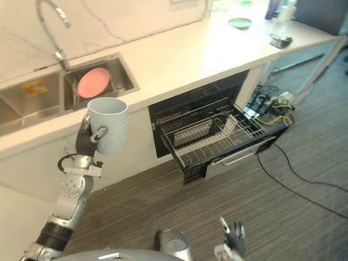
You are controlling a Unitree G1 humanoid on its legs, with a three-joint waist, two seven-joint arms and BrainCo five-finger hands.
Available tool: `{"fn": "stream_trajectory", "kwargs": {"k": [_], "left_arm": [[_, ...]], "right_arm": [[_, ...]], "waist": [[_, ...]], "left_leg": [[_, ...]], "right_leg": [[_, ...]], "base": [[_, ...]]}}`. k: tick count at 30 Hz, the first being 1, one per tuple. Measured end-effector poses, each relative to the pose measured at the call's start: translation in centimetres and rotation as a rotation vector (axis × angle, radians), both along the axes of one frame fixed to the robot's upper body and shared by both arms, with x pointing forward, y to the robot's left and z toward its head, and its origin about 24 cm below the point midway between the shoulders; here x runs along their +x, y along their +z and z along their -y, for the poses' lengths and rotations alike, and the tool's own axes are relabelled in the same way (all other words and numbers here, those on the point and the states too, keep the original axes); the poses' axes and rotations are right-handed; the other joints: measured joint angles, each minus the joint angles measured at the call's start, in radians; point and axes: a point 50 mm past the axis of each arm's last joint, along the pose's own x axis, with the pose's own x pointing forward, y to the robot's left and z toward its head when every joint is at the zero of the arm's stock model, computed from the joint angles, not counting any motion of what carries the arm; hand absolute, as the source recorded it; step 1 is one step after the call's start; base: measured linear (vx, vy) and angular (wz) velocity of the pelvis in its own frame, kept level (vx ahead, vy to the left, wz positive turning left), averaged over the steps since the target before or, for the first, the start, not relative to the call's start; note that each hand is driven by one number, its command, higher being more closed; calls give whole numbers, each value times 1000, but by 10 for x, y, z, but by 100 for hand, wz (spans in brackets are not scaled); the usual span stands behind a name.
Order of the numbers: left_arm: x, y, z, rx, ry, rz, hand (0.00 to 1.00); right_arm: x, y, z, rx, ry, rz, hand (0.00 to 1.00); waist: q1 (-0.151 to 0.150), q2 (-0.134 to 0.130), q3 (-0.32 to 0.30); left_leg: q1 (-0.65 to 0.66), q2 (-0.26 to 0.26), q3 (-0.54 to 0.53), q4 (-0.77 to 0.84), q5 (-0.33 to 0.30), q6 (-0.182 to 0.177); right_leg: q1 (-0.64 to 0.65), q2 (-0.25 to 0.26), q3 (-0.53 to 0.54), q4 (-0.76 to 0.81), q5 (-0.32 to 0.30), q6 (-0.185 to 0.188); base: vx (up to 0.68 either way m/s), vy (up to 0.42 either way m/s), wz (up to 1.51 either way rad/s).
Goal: Walk over to the sink, pick up the cup, carry it to the dishwasher, place the cup inside the dishwasher, then close the dishwasher door
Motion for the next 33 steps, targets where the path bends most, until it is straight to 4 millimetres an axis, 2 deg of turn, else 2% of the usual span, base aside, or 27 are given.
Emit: {"fn": "stream_trajectory", "kwargs": {"k": [1,2,3,4,6,7,8,9,10,12,13,14,15,16,17,18,19,20,22,25,28,29,33], "left_arm": [[-4,0,-2,-4,22,1,100],[-11,-3,-8,-1,75,-4,100],[-14,-5,-13,2,110,-5,100],[-16,-5,-15,-1,125,-3,100],[-19,0,-24,-23,170,62,100],[-21,5,-28,-39,196,94,100],[-19,7,-32,-47,221,116,100],[-17,12,-33,-61,237,142,100],[-16,15,-33,-68,241,159,100],[-14,21,-34,-88,284,200,100],[-14,23,-35,-88,318,211,100],[-13,24,-35,-90,329,218,100],[-11,28,-33,-99,346,234,100],[-8,34,-31,-111,355,261,100],[-6,36,-30,-112,359,274,100],[-3,41,-30,-104,364,293,100],[0,42,-29,-88,372,303,100],[3,39,-29,-78,377,290,100],[8,23,-21,-71,370,202,100],[8,23,-15,-68,368,203,100],[4,26,-15,-62,385,207,100],[1,24,-18,-68,405,194,100],[-13,17,-28,-82,462,163,100]], "right_arm": [[11,8,1,-31,30,34,0],[32,24,4,-89,76,104,0],[46,37,8,-133,84,162,0],[47,40,10,-149,77,170,0],[59,64,16,-235,80,249,0],[63,75,19,-275,91,286,0],[71,86,16,-290,88,343,0],[71,99,18,-320,79,397,0],[71,106,21,-341,69,426,0],[79,135,22,-396,83,555,0],[86,149,16,-413,139,630,0],[90,153,12,-416,172,658,0],[94,160,5,-420,232,703,0],[97,165,-3,-417,287,736,0],[98,166,-6,-416,310,750,0],[99,170,-11,-410,346,769,0],[100,172,-16,-402,365,783,0],[101,172,-17,-394,370,783,0],[99,171,-19,-369,402,765,0],[99,173,-24,-349,445,768,0],[98,178,-37,-310,529,817,0],[101,175,-47,-273,584,811,0],[103,165,-74,-135,705,821,0]], "waist": [[26,-1,0],[46,5,1],[48,11,2],[47,11,2],[50,22,-3],[56,34,-6],[58,5,-11],[31,-21,-11],[20,-27,-9],[24,-38,3],[23,-34,4],[21,-28,7],[19,-14,11],[18,1,10],[15,2,11],[13,-6,8],[6,-35,9],[3,-40,14],[-6,-6,17],[-4,-1,17],[24,-3,16],[44,-3,16],[65,-2,14]], "left_leg": [[-18,-16,-52,-50,9,-5],[-53,-21,-154,-109,46,-38],[-78,-10,-203,-139,79,-77],[-81,-8,-212,-152,93,-82],[-67,-18,-230,-245,175,-24],[-52,-19,-241,-288,259,6],[-29,-40,-198,-277,285,19],[-27,-61,-183,-270,274,36],[-22,-66,-177,-270,265,52],[41,-68,-99,-295,242,86],[78,-60,-69,-302,233,99],[96,-49,-65,-304,227,105],[116,-26,-62,-304,219,109],[117,-1,-57,-304,206,97],[116,6,-52,-304,198,90],[111,11,-48,-303,173,65],[115,-4,-49,-297,132,54],[118,-4,-52,-286,121,51],[111,20,-89,-287,115,33],[112,26,-114,-286,122,21],[110,23,-129,-286,121,20],[110,20,-130,-284,121,20],[93,25,-140,-284,122,20]], "right_leg": [[6,6,55,-10,3,9],[34,5,88,-45,-10,22],[66,-28,35,-57,-32,50],[78,-39,16,-55,-34,65],[101,-34,73,-6,-65,109],[88,-32,68,29,-90,141],[75,-77,43,83,-120,160],[59,-117,-10,108,-123,178],[52,-130,-35,114,-118,187],[39,-167,-103,160,-92,207],[32,-180,-146,199,-62,210],[25,-182,-164,227,-42,208],[8,-185,-198,230,-94,188],[-18,-184,-217,174,-103,184],[-30,-188,-220,131,-91,187],[-41,-202,-221,31,-22,183],[-42,-233,-215,-34,121,179],[-38,-239,-200,-24,109,222],[-37,-213,-179,2,104,200],[-14,-211,-199,-9,101,198],[15,-209,-206,-53,106,204],[32,-208,-206,-85,114,217],[74,-191,-231,-179,153,224]], "base": [[293,73,-216],[356,143,-181],[382,169,-144],[447,216,-104],[393,209,-111],[424,277,-143],[467,305,-109],[343,236,-67],[262,202,-32],[200,201,-102],[140,137,-128],[111,91,-115],[87,64,-95],[79,56,-83],[76,35,-58],[100,-38,-30],[112,-70,-16],[96,-111,0],[76,-81,19],[64,-30,30],[0,19,20],[0,0,0],[-27,7,15]]}}
